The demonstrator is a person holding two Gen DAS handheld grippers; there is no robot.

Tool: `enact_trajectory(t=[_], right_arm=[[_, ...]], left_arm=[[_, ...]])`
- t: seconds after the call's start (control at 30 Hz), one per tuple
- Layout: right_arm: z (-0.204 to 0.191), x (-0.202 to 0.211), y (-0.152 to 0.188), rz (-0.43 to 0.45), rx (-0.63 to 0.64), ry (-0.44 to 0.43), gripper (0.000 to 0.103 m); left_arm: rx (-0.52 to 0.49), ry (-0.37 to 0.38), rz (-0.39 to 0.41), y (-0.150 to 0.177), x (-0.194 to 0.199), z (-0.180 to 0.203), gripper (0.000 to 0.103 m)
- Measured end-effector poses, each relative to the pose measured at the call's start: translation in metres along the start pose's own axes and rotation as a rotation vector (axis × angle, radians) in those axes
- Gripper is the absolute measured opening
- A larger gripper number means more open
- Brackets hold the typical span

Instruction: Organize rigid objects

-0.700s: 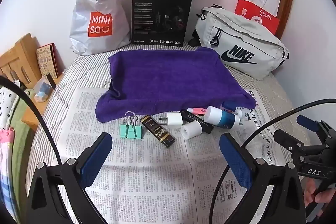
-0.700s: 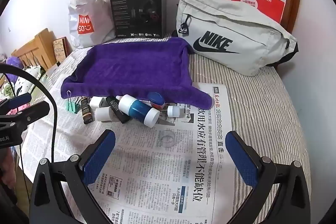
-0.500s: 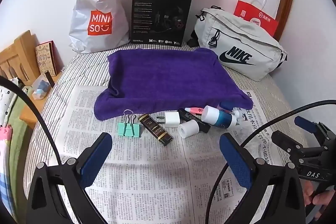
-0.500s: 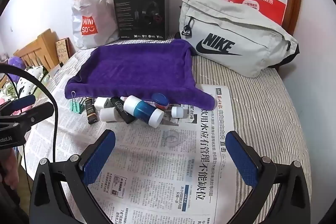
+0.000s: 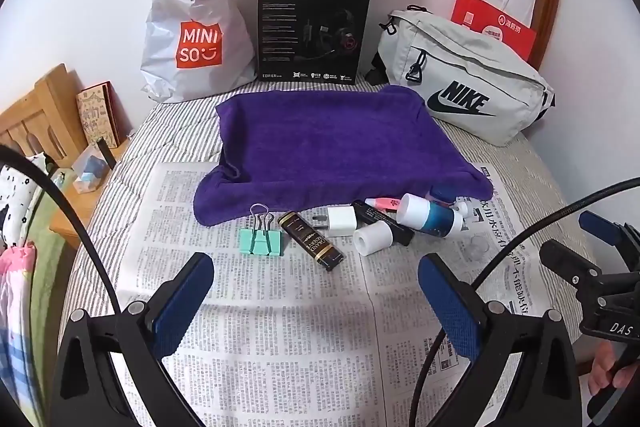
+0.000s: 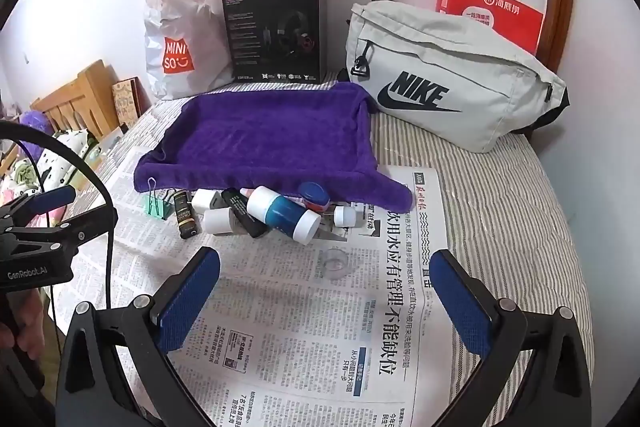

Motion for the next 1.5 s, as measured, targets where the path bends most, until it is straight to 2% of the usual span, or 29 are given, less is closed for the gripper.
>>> enact_trajectory(t=[1.5], right_arm=[[-0.001, 0.013, 0.007, 0.019, 0.005, 0.001, 0.103]], left_arm=[[-0.038, -0.014, 0.005, 0.005, 0.008, 0.008, 0.103]])
Point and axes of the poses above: each gripper's, at about its wrist camera, not at the fingertips, and x roughly against the way its jaws point, z to its right, y to its underside, the point moved 6 cm from there along -x, roughly the way its jaws point, and after that the axes turned 15 degrees about -z, right-handed, at the moved point
